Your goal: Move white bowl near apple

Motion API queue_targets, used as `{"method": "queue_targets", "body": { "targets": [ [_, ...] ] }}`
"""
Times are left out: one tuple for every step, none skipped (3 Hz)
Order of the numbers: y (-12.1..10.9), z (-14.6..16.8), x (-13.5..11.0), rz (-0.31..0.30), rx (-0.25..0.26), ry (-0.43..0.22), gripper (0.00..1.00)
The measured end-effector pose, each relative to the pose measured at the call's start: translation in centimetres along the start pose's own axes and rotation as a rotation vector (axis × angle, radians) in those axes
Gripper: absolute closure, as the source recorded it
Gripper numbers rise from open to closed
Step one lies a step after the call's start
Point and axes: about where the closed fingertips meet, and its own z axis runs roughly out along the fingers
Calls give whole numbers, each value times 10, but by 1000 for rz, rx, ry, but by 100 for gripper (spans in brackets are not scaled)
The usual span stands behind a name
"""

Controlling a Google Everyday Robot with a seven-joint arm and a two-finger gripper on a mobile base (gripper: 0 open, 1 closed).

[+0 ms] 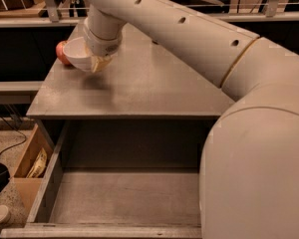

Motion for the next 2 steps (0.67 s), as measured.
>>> {"method": "queue_targets", "body": {
  "targets": [
    [16,18,-9,-31,-61,-3,100],
    [16,19,-9,-31,-63,-4,83]
  ]
}}
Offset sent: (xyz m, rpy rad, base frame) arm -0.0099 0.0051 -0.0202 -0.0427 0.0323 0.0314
